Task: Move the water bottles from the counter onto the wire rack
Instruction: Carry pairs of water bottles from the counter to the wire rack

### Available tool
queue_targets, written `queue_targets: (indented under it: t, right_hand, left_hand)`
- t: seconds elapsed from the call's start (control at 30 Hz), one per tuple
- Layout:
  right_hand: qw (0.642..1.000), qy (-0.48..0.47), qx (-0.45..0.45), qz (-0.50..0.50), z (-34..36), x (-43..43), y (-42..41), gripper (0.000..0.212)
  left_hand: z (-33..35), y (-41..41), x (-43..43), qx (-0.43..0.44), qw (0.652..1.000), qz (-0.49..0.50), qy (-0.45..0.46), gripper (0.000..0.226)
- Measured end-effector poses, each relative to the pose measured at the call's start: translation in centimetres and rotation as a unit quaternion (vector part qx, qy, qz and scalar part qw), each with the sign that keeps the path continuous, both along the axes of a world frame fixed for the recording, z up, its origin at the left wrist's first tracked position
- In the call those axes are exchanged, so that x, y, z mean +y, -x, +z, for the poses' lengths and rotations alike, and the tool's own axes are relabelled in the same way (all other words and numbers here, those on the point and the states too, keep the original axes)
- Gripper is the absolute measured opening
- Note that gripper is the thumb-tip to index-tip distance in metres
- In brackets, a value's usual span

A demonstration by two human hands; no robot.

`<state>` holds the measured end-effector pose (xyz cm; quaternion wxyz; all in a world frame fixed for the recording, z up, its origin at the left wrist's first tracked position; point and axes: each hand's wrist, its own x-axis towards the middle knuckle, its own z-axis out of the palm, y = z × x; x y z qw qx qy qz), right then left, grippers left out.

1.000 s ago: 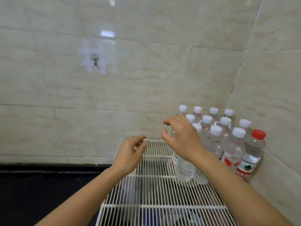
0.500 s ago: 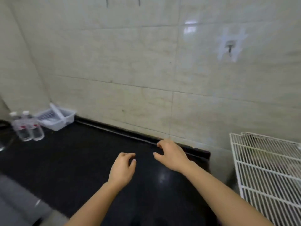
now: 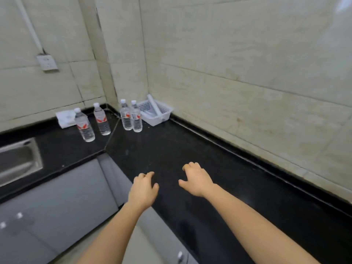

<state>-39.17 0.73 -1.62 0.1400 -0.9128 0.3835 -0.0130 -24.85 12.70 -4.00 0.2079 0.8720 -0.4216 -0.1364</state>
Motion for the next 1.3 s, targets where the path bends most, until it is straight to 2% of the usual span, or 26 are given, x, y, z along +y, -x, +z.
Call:
queue_targets:
  t: [0.2,0.47,0.83,1.07,1.2,1.3]
  right_hand:
    - [0.999,-0.007,0.011,0.041,-2.1,-3.5,-12.1,0.052]
    - [0.997,-0.042,0.033,0.049,-4.0,-11.3,-26.9,0.053]
    - [0.997,-0.050,0.044,0.025,-4.4,-17.9,-39.5,0.051]
    - [0.998,-0.026,-0.004,-0.056,-2.8,-23.6,-46.6,0.057]
    - [0.994,0.000,-0.047,-0.100,-1.2,-26.2,-50.7,0.052]
    - [0.988,0.000,-0.075,-0.137,-0.1,-27.7,-53.1,0.065]
  left_hand:
    - [-2.0,-10.6,-3.1,0.001,0.999,0.037,-0.023,0.054]
    - [-3.1,-24.5,-10.5,0.009,0.997,0.031,-0.069,0.055]
    - [-5.7,-37.3,-17.3,0.049,0.996,0.024,-0.074,0.055]
    - [-4.8,-46.2,-24.2,0.053,0.998,-0.040,-0.010,0.053]
    - [-2.8,-50.7,-28.5,0.049,0.995,-0.053,0.069,0.049]
    - [-1.2,-53.0,-31.7,0.030,0.990,-0.073,0.117,0.054]
